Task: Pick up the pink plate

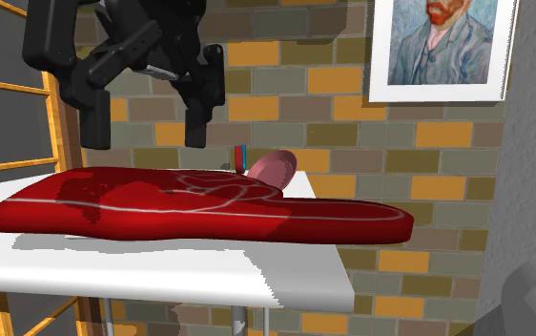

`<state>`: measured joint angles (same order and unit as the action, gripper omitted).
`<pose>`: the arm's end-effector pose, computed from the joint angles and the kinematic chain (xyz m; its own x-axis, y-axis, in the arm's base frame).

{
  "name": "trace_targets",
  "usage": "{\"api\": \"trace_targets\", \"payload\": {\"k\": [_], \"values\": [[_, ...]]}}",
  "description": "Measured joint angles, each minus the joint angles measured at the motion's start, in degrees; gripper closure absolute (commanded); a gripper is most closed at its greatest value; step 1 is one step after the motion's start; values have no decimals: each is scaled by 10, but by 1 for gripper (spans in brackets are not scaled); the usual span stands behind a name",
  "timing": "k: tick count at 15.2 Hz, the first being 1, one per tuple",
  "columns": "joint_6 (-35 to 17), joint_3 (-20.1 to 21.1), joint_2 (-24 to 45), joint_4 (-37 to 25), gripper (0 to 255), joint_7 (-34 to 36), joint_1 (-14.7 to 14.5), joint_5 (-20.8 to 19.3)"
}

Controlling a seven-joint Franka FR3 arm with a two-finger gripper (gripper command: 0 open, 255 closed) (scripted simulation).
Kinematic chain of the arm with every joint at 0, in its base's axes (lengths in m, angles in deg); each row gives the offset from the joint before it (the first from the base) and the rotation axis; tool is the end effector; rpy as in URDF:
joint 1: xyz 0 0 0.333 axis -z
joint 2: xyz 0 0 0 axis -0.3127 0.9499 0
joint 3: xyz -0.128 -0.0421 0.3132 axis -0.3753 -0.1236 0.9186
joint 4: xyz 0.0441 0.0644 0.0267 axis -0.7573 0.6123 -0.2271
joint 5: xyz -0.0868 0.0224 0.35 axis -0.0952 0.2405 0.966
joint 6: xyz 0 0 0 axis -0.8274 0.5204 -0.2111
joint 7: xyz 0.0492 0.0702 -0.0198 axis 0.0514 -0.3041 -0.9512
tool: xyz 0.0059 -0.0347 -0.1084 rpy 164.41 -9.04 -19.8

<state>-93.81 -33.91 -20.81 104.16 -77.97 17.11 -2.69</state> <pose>0.2610 0.0210 0.6276 0.9980 0.0445 0.0445 0.0470 -0.9974 -0.0551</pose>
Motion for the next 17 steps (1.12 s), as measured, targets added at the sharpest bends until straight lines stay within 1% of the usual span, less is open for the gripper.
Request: {"api": "trace_targets", "payload": {"k": [2,5,12,15,17], "values": [[0,-5,5,-4,0,-4,2,-3],[0,-33,27,-19,0,-29,14,-20],[4,-113,100,-81,0,-102,45,-61],[-6,-143,137,-102,0,-129,55,-71],[-3,-165,168,-132,0,-150,60,-75]]}}
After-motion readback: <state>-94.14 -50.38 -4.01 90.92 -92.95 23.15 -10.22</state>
